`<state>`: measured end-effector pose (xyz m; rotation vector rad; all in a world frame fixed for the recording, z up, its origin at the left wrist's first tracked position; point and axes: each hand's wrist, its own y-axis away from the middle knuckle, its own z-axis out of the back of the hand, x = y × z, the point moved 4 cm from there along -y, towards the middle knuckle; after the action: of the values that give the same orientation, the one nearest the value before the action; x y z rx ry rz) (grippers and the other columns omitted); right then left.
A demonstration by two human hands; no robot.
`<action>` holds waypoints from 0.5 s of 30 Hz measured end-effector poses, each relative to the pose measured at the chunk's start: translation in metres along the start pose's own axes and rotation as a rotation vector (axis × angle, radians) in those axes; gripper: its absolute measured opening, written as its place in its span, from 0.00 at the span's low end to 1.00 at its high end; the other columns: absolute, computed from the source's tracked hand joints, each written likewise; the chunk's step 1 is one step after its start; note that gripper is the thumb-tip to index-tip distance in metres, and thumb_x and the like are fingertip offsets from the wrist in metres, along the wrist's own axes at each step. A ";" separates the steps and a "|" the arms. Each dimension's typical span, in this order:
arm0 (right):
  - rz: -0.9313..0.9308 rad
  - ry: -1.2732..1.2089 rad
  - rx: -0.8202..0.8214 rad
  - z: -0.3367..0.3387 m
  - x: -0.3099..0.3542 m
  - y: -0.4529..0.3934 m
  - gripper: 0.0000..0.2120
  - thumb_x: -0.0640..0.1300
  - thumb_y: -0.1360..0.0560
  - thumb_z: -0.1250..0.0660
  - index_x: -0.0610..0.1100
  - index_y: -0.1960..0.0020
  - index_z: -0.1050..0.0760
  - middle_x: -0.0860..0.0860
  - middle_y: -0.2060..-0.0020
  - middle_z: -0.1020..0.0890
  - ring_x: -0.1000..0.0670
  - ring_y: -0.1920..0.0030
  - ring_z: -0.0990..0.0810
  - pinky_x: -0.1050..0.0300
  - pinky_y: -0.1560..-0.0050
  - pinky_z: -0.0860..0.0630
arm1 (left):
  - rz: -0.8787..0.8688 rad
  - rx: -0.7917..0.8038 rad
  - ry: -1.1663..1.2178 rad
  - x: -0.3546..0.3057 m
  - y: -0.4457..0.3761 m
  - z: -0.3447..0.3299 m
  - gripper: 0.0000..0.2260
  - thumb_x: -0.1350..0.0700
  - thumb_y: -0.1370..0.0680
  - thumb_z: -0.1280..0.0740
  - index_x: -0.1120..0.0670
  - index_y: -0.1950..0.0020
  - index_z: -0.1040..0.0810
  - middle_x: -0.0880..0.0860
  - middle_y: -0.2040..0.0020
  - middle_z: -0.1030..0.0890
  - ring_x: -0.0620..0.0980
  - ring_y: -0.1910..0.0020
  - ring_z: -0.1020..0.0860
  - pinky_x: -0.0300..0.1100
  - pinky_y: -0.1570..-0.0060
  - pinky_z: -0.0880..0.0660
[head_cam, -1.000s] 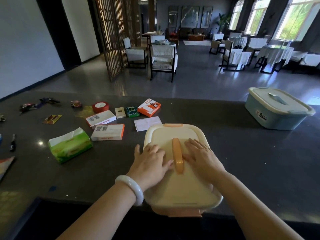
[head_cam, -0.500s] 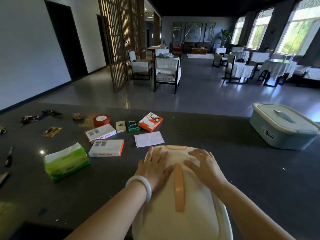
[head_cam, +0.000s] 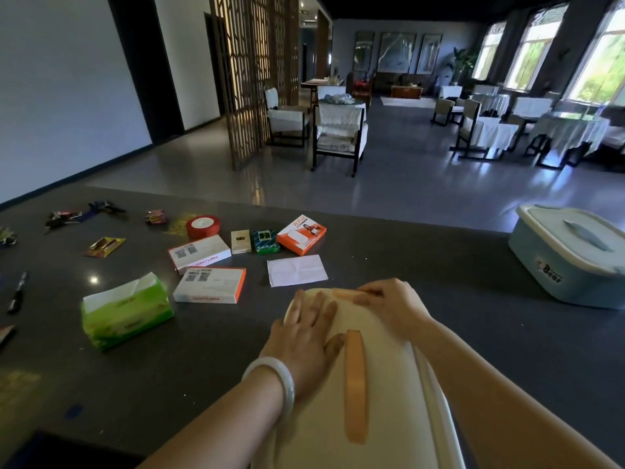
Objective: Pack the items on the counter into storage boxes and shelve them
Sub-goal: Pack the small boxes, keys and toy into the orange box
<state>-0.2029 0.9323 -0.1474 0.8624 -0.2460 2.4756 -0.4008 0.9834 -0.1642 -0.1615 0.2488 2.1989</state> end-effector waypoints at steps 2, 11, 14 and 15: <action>0.016 0.004 -0.002 0.000 0.001 0.000 0.05 0.60 0.28 0.32 0.66 0.62 0.21 0.63 0.59 0.19 0.60 0.56 0.23 0.65 0.59 0.30 | 0.003 0.004 0.016 0.000 0.000 -0.001 0.29 0.33 0.21 0.60 0.41 0.22 0.62 0.42 0.22 0.65 0.50 0.24 0.68 0.60 0.27 0.53; -0.041 -0.023 0.012 -0.003 -0.001 -0.007 0.14 0.55 0.23 0.38 0.68 0.65 0.22 0.61 0.53 0.18 0.54 0.51 0.22 0.58 0.55 0.29 | 0.006 -0.009 -0.014 0.002 -0.003 -0.004 0.29 0.34 0.21 0.61 0.40 0.23 0.62 0.43 0.22 0.64 0.51 0.24 0.68 0.58 0.27 0.52; -0.027 -0.009 0.005 -0.003 -0.002 -0.007 0.13 0.58 0.24 0.38 0.69 0.65 0.22 0.62 0.54 0.18 0.56 0.53 0.22 0.63 0.59 0.30 | 0.006 -0.005 -0.020 0.002 -0.004 -0.005 0.29 0.34 0.21 0.61 0.40 0.23 0.63 0.44 0.22 0.64 0.51 0.24 0.68 0.58 0.27 0.51; -0.028 -0.006 0.003 -0.004 -0.003 -0.008 0.12 0.59 0.24 0.37 0.70 0.65 0.22 0.62 0.54 0.18 0.57 0.54 0.23 0.64 0.60 0.30 | 0.004 -0.001 -0.020 0.002 -0.004 -0.005 0.29 0.33 0.21 0.61 0.40 0.23 0.63 0.44 0.22 0.64 0.51 0.24 0.68 0.58 0.27 0.51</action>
<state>-0.1982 0.9395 -0.1524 0.8692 -0.2309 2.4484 -0.3989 0.9860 -0.1697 -0.1399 0.2370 2.2033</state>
